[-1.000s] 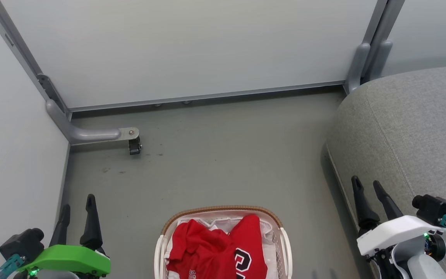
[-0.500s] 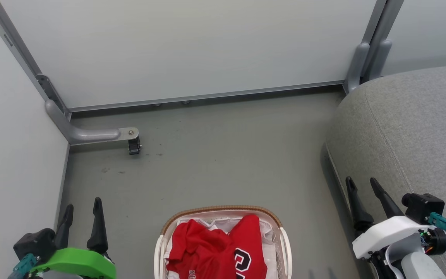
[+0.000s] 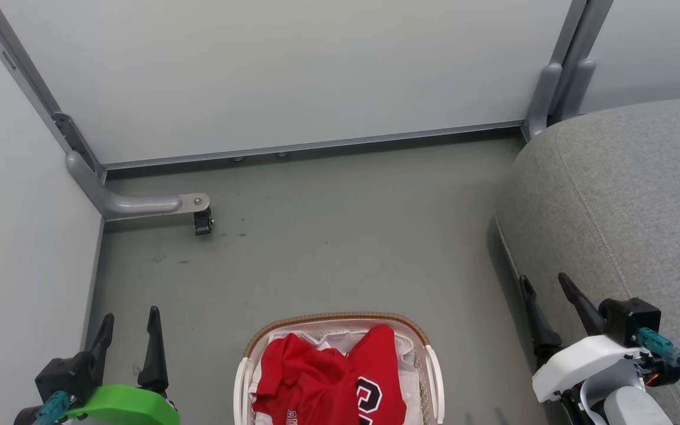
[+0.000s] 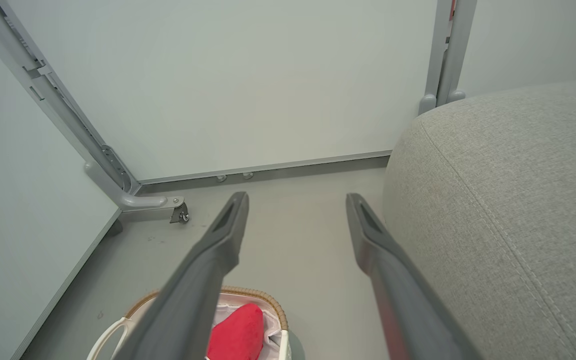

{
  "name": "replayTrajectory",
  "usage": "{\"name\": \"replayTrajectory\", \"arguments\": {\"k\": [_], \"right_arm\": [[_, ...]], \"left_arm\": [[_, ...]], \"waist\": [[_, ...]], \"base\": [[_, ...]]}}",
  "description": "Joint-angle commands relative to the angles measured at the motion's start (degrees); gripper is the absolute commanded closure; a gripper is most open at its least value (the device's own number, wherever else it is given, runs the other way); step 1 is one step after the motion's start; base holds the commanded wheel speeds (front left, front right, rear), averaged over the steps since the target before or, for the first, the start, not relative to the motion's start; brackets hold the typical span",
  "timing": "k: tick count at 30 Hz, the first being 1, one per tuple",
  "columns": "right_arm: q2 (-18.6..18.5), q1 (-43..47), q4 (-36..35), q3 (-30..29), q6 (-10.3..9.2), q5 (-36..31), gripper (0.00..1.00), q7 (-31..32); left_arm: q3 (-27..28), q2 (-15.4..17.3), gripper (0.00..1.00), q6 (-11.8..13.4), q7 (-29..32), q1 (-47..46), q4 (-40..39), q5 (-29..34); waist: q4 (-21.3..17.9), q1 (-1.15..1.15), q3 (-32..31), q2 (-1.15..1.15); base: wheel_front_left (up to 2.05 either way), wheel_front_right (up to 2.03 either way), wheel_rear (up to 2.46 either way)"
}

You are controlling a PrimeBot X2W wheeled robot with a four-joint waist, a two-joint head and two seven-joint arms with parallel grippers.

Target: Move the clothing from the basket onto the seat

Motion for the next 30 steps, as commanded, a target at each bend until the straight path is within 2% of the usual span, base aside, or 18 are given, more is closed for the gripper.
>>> {"name": "replayTrajectory", "arguments": {"k": [1, 14, 30], "right_arm": [[-0.1, -0.1, 0.0, 0.1, 0.02, -1.6, 0.0, -0.7], [0.2, 0.1, 0.5, 0.1, 0.01, -7.1, 0.0, -2.1], [1.6, -4.3, -0.9, 1.2, 0.0, -14.4, 0.0, -3.6]], "left_arm": [[0.1, 0.3, 0.0, 0.1, -0.5, 0.4, -0.4, 1.3], [-0.7, -0.5, 0.0, 0.1, -2.0, 0.9, -0.2, 5.6], [-7.4, -0.1, 0.0, 0.1, -3.5, -5.1, 1.5, 7.5]], "waist": [[-0.1, 0.0, 0.0, 0.0], [-0.6, 0.0, 1.5, 0.0], [-2.7, 0.0, 12.2, 0.0]], "base": [[0.0, 0.0, 0.0], [0.0, 0.0, 0.0], [0.0, 0.0, 0.0]]}}
